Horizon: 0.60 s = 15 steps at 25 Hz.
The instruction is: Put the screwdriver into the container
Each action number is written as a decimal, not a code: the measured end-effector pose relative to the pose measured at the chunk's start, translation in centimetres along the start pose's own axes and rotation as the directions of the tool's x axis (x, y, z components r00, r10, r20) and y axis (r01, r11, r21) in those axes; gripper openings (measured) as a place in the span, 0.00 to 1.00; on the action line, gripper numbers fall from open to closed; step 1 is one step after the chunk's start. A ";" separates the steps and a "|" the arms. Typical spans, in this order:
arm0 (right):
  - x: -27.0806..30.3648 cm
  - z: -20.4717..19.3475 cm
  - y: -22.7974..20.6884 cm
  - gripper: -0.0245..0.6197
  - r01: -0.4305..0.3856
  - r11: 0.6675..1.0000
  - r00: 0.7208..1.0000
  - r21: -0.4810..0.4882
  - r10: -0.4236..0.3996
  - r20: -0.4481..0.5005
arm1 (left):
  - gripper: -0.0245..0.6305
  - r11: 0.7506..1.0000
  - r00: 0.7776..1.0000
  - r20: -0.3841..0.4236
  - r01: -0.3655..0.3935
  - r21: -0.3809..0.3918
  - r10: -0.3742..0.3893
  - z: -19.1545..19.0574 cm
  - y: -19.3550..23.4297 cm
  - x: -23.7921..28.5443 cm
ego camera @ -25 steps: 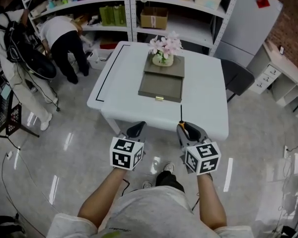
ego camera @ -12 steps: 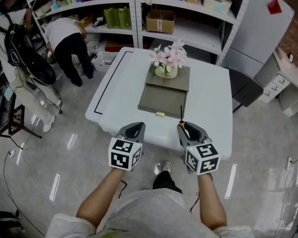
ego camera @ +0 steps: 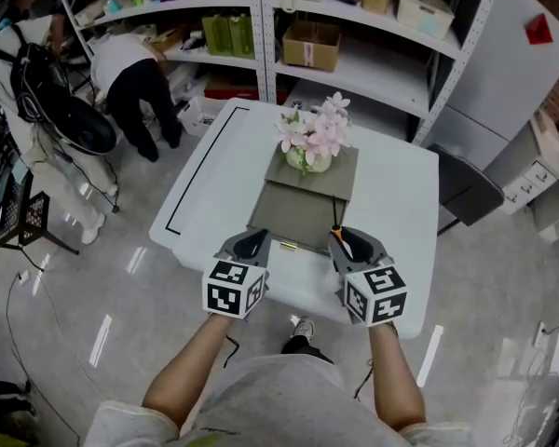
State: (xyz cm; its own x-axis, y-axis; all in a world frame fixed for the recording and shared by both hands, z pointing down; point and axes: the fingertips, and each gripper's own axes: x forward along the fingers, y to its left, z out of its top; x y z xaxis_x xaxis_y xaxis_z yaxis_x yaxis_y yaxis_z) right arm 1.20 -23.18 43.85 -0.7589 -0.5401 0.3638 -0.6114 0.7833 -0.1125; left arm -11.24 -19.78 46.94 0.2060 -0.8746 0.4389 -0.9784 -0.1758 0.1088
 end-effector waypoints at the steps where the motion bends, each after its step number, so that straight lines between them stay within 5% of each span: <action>1: 0.3 0.3 -0.5 0.15 -0.008 1.000 1.000 -0.002 0.008 0.000 | 0.04 1.000 1.000 -0.002 -0.006 0.000 0.006 0.3 0.0 0.5; 15: 3.5 1.6 -4.3 0.15 -0.116 0.992 0.993 -0.045 0.115 -0.031 | 0.04 0.998 0.997 -0.031 -0.066 0.004 0.066 1.6 0.5 5.1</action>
State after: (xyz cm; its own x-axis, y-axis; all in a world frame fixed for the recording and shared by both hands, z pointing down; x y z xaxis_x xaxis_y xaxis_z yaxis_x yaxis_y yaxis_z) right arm 0.82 -28.94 44.07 -0.8168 -0.4370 0.3766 -0.5085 0.8537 -0.1124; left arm -10.75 -25.06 47.82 0.1411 -0.8701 0.4723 -0.9899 -0.1192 0.0762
